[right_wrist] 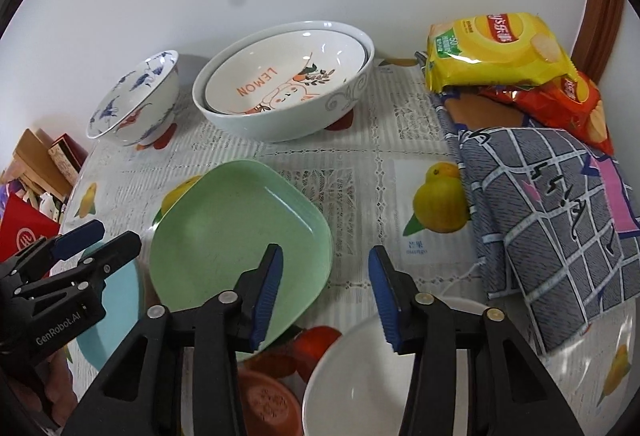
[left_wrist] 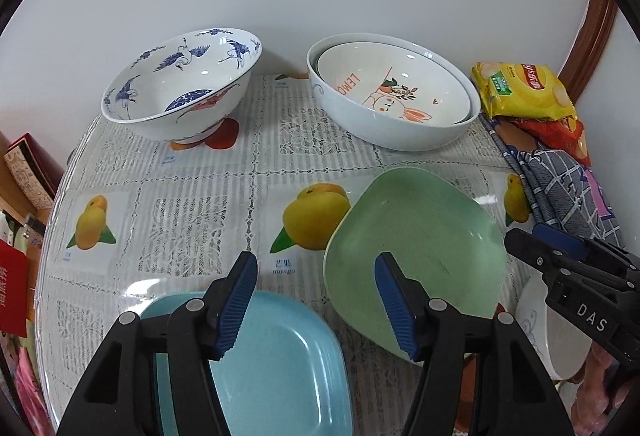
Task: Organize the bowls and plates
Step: 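Move both tools to the light-green plate and grip its rim, then lift the green plate with both tools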
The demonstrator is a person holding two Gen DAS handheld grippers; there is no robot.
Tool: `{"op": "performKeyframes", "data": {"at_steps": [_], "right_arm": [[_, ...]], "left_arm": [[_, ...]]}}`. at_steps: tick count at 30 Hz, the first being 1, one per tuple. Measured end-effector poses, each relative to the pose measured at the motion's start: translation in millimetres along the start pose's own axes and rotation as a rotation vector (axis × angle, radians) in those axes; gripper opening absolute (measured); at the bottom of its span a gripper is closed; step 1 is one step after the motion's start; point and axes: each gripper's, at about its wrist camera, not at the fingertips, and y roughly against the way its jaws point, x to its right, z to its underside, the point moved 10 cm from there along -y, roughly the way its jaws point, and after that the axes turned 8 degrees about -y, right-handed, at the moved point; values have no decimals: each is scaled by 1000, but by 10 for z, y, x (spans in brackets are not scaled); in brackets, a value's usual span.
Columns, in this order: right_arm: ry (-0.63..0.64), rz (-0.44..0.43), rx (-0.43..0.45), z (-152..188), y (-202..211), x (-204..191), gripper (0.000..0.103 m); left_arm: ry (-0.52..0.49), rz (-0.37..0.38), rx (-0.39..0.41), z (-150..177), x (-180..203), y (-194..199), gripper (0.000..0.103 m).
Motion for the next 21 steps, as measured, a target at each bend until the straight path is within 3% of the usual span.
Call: {"op": "performKeyframes", "data": {"at_steps": [5, 13, 21], "right_arm": [[22, 17, -26, -18, -151, -40, 41], [37, 34, -63, -23, -321, -66, 27], [38, 64, -107, -2, -500, -46, 16]], "left_arm": [[-11, 17, -8, -30, 45, -119, 50], [-12, 45, -45, -11, 87, -340, 27], [-27, 53, -66, 0, 124, -485, 19]]}}
